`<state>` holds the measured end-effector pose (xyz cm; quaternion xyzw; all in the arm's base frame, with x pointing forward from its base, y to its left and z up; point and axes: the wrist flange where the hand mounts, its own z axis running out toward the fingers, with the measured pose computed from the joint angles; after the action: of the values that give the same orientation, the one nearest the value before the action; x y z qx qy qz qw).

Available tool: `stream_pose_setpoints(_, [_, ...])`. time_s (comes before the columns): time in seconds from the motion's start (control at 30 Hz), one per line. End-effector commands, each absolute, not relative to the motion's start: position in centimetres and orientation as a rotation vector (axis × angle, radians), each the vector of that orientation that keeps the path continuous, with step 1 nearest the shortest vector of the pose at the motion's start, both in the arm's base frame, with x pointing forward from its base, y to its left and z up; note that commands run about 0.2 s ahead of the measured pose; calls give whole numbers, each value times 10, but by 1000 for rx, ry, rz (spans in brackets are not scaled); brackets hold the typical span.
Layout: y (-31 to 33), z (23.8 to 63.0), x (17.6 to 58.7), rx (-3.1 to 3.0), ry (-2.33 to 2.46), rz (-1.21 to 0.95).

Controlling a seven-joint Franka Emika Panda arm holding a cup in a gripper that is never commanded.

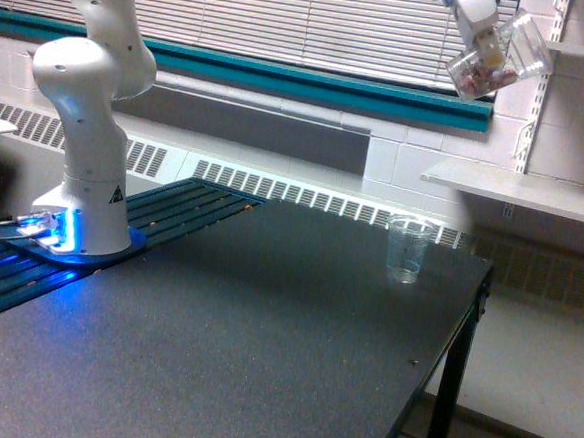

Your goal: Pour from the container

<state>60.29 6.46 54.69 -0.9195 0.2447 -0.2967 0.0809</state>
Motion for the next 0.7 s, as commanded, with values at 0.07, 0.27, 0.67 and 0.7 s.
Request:
stream_pose_setpoints(0.07, [62, 548, 605, -2745, 733, -915])
stream_pose_setpoints(0.27, [62, 546, 605, -2748, 730, -923])
stream_pose_setpoints(0.67, [90, 528, 602, -2759, 598, -913])
stream_pose_setpoints(0.7, [94, 526, 602, -2762, 581, -907])
